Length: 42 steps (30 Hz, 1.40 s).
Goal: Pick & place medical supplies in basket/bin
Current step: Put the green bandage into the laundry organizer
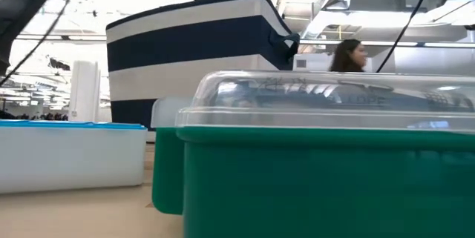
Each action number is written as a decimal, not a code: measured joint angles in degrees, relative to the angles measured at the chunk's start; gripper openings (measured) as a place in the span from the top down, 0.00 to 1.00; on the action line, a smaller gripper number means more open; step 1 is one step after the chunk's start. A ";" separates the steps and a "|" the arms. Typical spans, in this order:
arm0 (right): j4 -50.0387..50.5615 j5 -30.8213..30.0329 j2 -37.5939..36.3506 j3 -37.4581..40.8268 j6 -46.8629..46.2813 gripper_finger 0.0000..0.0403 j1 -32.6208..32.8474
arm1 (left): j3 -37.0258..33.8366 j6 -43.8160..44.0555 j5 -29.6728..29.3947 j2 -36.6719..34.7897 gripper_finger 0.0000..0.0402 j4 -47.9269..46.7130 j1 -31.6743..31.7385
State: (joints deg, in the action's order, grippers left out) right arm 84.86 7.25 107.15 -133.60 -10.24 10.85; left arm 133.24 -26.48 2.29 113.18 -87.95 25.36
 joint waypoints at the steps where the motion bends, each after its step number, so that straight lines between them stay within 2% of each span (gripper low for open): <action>1: 0.50 0.00 0.00 0.00 -0.68 0.55 0.02 | -0.21 0.08 0.02 -1.78 0.70 -0.69 -0.45; 5: 1.40 0.00 0.00 0.00 -1.78 0.55 0.02 | -0.29 3.76 0.62 -9.03 0.70 -2.05 -2.07; 12: 0.07 -2.02 0.00 0.00 -1.80 0.54 0.24 | -0.29 5.05 6.46 -21.50 0.70 -2.11 -8.33; 15: -1.84 -4.63 0.00 0.00 -1.81 0.55 1.06 | -0.31 6.75 7.95 -25.34 0.70 -2.11 -12.05; 21: -3.97 -4.36 4.22 0.07 2.84 0.55 4.35 | -2.84 8.89 9.11 -30.03 0.70 -2.00 -21.63; 25: -4.83 -4.07 8.62 0.04 0.26 0.55 4.78 | -13.92 11.72 8.33 -34.48 0.70 0.23 -27.57; 28: -3.54 -4.13 11.13 0.07 -0.29 0.55 2.79 | -26.82 14.16 3.48 -39.11 0.70 6.49 -31.39; 30: -4.07 -3.49 11.91 0.07 -0.23 0.55 1.13 | -35.93 15.41 0.73 -42.93 0.70 12.03 -33.10; 37: -6.33 2.48 12.20 0.04 5.47 0.54 -2.92 | -64.76 22.72 -3.21 -54.31 0.70 33.34 -37.49; 42: -10.34 2.82 12.20 0.04 5.61 0.54 -3.23 | -76.67 27.75 -8.36 -59.19 0.70 39.94 -38.45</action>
State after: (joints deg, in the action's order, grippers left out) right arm 74.53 10.07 119.35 -133.56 -4.62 7.62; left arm 56.57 1.27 -6.07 54.00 -48.01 -13.09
